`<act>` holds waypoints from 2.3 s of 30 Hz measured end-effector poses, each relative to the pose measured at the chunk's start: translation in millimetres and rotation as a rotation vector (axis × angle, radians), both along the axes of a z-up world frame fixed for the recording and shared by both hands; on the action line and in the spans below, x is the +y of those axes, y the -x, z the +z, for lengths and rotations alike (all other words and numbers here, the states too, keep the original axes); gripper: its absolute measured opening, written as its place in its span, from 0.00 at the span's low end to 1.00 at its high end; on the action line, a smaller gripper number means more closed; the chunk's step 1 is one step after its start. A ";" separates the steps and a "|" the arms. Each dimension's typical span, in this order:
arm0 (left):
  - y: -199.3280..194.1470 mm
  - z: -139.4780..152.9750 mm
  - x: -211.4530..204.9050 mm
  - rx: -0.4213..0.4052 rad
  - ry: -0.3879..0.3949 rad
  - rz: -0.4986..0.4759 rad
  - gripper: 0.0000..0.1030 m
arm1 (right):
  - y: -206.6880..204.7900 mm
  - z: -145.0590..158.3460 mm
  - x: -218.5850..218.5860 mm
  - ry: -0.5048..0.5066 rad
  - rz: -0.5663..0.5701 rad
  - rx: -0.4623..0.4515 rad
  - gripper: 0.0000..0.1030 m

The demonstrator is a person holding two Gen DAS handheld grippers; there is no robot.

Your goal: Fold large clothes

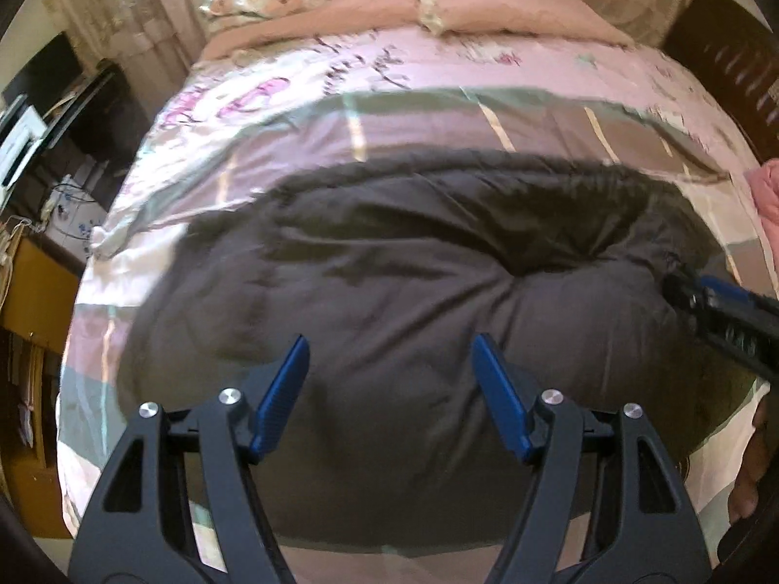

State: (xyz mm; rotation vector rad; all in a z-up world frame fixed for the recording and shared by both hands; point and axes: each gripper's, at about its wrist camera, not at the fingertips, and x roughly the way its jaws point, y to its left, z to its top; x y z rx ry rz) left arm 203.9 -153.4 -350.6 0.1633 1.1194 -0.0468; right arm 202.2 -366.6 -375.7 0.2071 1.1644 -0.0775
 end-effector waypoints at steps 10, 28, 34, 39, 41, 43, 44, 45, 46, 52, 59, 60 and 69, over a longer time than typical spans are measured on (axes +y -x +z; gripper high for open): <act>-22.4 -51.9 -10.5 0.077 -0.034 -0.004 0.77 | -11.1 -52.0 0.6 -0.006 -0.001 0.075 0.55; -24.0 -36.1 5.4 0.052 -0.002 0.022 0.82 | -42.4 -23.8 17.6 -0.031 0.000 0.020 0.56; -17.3 -17.6 9.3 0.024 0.011 0.007 0.83 | -40.1 -15.1 10.3 -0.089 -0.053 0.015 0.59; 10.5 25.8 14.9 -0.058 0.015 0.004 0.93 | 15.0 38.0 17.6 -0.014 -0.047 -0.122 0.79; 23.7 41.7 16.4 -0.077 0.014 0.001 0.95 | 33.4 52.1 21.5 -0.003 -0.032 -0.140 0.79; 39.3 59.7 17.7 -0.087 0.013 -0.005 0.95 | 53.8 68.7 29.1 0.022 -0.016 -0.155 0.79; 46.5 68.5 17.7 -0.095 0.010 -0.011 0.96 | 63.4 77.7 33.3 0.034 -0.006 -0.163 0.79; 52.6 75.2 17.6 -0.101 0.006 -0.014 0.96 | 71.3 85.2 36.0 0.046 -0.003 -0.170 0.81; 58.0 82.4 18.2 -0.109 0.003 -0.015 0.96 | 77.8 92.3 37.8 0.059 -0.004 -0.178 0.83; 97.0 126.2 24.2 -0.129 0.012 0.001 0.98 | 121.5 138.9 42.6 0.051 -0.069 -0.209 0.91; 136.9 194.4 36.9 -0.098 -0.015 0.022 0.98 | 155.6 211.0 48.7 0.057 -0.087 -0.181 0.91; 141.7 207.3 39.1 -0.103 -0.009 0.018 0.98 | 158.7 224.4 51.8 0.069 -0.081 -0.174 0.91; 166.9 310.9 54.2 -0.202 0.028 0.011 0.98 | 177.9 314.8 68.2 0.126 -0.063 -0.193 0.92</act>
